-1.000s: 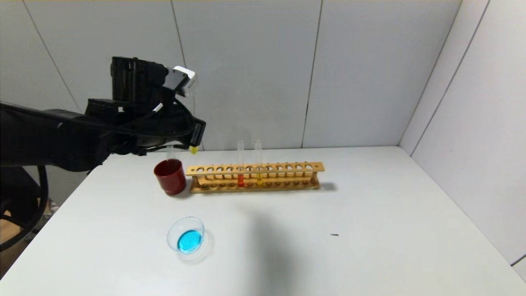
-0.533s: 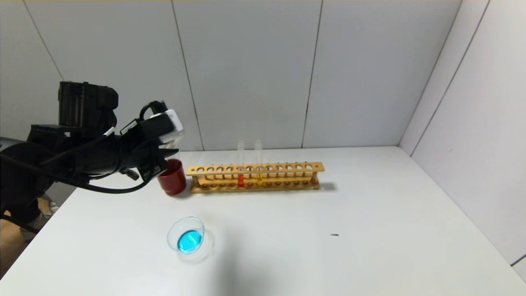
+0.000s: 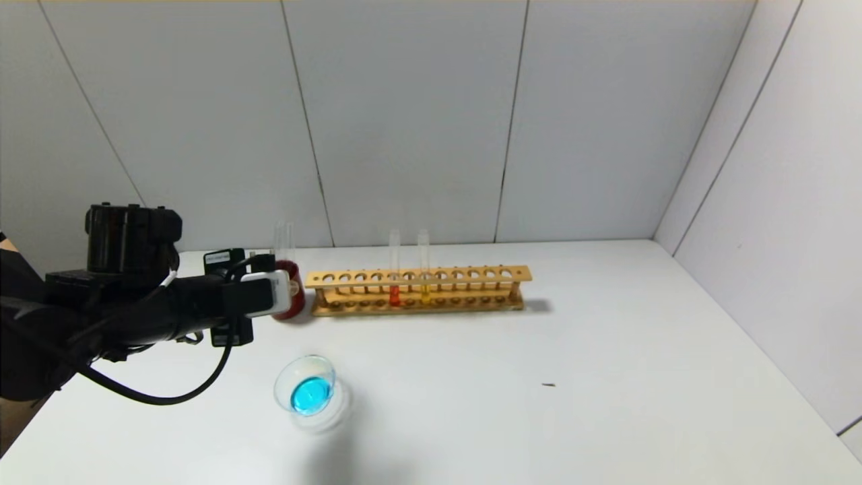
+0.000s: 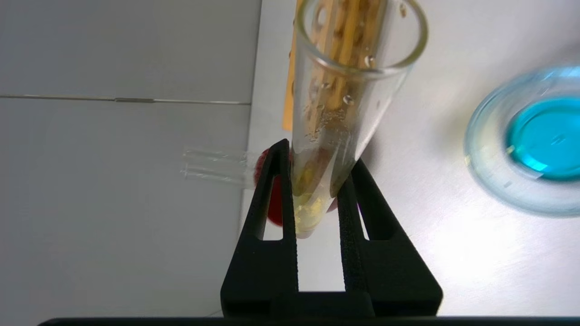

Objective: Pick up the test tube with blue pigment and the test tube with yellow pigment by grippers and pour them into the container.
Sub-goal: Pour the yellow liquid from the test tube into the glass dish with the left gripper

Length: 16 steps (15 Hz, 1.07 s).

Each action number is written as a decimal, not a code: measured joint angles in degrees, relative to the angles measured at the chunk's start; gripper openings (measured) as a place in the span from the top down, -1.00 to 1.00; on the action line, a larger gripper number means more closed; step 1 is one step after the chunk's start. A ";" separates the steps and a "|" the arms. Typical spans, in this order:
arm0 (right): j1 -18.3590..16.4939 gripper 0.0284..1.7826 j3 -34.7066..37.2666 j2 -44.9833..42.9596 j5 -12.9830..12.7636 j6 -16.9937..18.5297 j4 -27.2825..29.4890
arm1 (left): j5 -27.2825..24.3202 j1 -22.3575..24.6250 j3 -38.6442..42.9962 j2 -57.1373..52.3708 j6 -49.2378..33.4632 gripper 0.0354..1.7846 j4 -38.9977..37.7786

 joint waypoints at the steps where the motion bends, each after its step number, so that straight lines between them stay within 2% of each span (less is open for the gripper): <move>1: 0.00 -0.96 0.00 0.00 -0.02 0.00 0.00 | -0.09 1.22 1.22 0.94 3.07 0.69 -3.08; 3: 0.00 -0.96 0.00 0.00 -0.02 -0.02 -0.02 | -0.89 3.17 2.24 2.76 7.89 0.69 -5.47; 8: 0.00 -0.96 0.00 0.00 -0.02 0.00 -0.02 | -3.69 7.42 5.27 5.99 21.31 0.69 -5.64; 12: 0.00 -0.96 0.00 0.00 -0.02 0.00 -0.02 | -3.50 7.84 5.28 8.44 27.54 0.69 -5.75; 16: 0.00 -0.96 0.00 0.00 -0.04 0.00 -0.02 | -1.35 5.57 4.34 10.28 30.77 0.69 -6.28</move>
